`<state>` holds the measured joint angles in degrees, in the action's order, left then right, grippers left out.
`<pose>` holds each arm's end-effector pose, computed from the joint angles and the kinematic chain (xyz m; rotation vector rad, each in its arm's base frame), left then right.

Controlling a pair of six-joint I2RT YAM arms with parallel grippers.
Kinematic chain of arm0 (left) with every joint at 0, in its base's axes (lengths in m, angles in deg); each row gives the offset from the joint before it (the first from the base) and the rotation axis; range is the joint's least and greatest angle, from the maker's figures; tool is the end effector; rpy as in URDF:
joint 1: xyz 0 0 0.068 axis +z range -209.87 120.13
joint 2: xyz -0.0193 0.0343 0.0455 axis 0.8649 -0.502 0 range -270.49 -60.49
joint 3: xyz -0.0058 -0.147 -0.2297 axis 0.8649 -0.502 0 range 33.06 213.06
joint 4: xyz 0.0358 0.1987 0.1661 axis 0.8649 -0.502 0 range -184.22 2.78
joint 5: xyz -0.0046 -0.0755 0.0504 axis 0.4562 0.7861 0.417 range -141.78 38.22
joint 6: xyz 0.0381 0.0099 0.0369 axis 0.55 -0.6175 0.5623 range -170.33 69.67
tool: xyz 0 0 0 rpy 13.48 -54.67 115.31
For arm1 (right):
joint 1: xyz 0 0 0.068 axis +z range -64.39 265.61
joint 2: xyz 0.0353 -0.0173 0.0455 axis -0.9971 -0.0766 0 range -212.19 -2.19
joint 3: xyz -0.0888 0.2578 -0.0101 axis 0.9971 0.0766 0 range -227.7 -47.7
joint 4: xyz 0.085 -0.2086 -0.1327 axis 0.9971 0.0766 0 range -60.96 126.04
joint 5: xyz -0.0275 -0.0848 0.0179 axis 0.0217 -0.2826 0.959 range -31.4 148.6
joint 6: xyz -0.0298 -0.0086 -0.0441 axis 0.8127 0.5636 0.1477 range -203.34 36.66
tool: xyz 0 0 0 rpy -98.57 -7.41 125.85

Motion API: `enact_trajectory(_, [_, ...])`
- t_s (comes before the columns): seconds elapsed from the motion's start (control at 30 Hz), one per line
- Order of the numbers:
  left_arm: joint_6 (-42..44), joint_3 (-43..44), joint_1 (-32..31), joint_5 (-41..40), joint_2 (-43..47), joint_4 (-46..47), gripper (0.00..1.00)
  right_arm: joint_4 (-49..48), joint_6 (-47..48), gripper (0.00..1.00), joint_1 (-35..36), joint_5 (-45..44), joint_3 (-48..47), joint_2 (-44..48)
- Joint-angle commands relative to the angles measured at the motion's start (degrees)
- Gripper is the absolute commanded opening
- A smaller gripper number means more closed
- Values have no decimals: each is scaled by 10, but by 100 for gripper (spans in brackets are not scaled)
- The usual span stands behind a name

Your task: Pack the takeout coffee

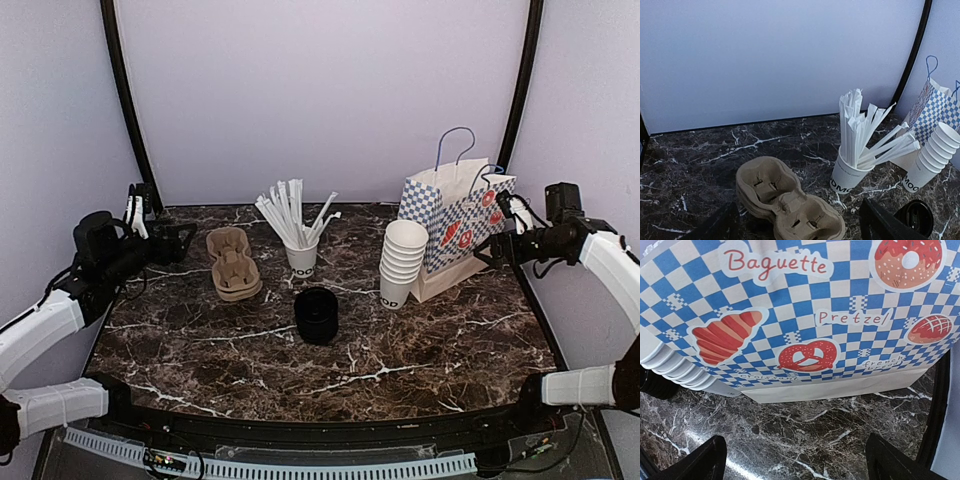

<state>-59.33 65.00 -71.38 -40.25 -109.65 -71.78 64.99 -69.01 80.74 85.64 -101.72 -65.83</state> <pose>0.2024 -0.0485 0.2945 0.1929 1.6072 -0.4380 0.2288 -0.0033 0.2929 -0.4109 2.2524 0.3852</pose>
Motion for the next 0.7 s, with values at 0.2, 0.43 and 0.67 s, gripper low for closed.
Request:
enact_trajectory(0.2, [-4, 13, -37, 94, 17, 1, 76, 77, 123, 87, 16, 252, -60, 41])
enact_trajectory(0.43, [3, 66, -121, 105, 11, -91, 74, 137, 184, 78, 132, 162, -149, 16])
enact_trajectory(0.67, [-15, 130, -212, 97, -14, -145, 72, 163, 171, 60, 256, 53, -255, -92])
